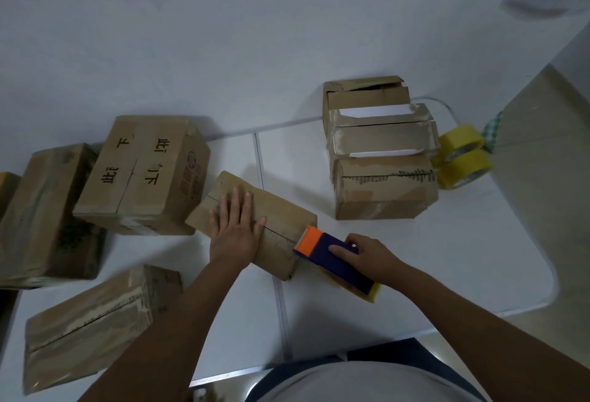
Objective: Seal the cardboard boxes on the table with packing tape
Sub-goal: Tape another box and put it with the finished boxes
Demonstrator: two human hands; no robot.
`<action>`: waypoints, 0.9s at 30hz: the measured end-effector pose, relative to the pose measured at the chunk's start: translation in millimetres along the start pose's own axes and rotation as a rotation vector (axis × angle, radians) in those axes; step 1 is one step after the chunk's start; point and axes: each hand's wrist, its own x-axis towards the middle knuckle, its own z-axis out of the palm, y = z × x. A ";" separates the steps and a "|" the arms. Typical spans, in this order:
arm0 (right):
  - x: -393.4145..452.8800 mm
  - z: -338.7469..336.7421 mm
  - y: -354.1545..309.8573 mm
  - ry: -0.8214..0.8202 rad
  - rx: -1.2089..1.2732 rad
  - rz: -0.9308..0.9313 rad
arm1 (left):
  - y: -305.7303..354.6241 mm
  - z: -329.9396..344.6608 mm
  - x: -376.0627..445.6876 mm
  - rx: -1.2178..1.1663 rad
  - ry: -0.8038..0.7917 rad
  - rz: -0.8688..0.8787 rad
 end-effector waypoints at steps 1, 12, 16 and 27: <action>0.5 0.0 1.7 0.000 0.003 0.001 | 7.8 -0.8 -3.5 -0.010 0.020 0.025; -10.1 8.3 8.3 0.003 0.072 -0.001 | 19.1 31.5 -16.4 -0.004 -0.013 0.112; -20.1 -3.1 28.2 -0.023 -0.005 0.012 | 19.0 30.0 -14.8 -0.029 -0.043 0.091; -21.9 8.2 35.0 -0.002 -0.032 0.054 | 58.9 14.2 -25.3 -0.119 -0.015 0.205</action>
